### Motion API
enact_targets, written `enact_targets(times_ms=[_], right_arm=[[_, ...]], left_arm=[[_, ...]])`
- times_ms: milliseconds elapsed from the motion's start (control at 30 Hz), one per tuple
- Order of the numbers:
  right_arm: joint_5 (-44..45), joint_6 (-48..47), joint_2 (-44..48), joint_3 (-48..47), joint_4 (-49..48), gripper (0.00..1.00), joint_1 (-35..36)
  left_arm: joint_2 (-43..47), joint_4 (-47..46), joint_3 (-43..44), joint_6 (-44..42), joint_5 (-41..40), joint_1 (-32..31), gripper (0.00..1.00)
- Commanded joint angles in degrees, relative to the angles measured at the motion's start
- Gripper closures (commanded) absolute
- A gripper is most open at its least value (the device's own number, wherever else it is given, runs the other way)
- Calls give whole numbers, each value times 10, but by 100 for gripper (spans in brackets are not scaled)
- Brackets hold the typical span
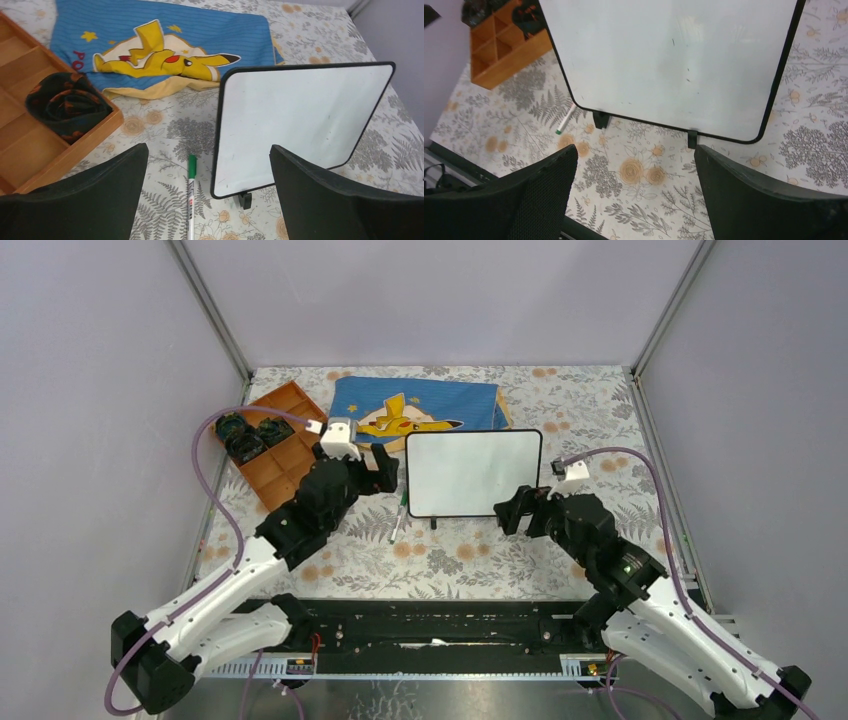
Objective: Write a sentence on the whiteboard
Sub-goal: Move the whiteboard to the center of the board, then open the whiteboard marker at the center of the board.
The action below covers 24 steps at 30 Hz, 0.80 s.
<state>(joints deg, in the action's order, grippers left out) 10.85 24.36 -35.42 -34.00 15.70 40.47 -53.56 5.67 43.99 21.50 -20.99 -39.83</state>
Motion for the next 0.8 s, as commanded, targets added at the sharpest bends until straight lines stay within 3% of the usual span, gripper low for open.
enact_targets(times_ms=[0, 100, 167, 333, 600, 767], right_arm=[[29, 24, 33, 12, -81, 5, 4], [40, 66, 56, 26, -105, 4, 3], [16, 50, 59, 25, -111, 4, 3], [-1, 26, 41, -3, -67, 4, 3], [-1, 13, 71, 7, -43, 2, 4], [-6, 7, 107, 22, -31, 4, 3]], left_arm=[[49, 29, -24, 41, -87, -3, 1], [99, 56, -62, 57, -100, -3, 1], [113, 88, -69, 52, -53, -3, 1], [40, 207, -28, 105, 42, -3, 1], [-53, 182, -36, 92, 160, -3, 2], [-109, 185, -30, 91, 161, -3, 11]])
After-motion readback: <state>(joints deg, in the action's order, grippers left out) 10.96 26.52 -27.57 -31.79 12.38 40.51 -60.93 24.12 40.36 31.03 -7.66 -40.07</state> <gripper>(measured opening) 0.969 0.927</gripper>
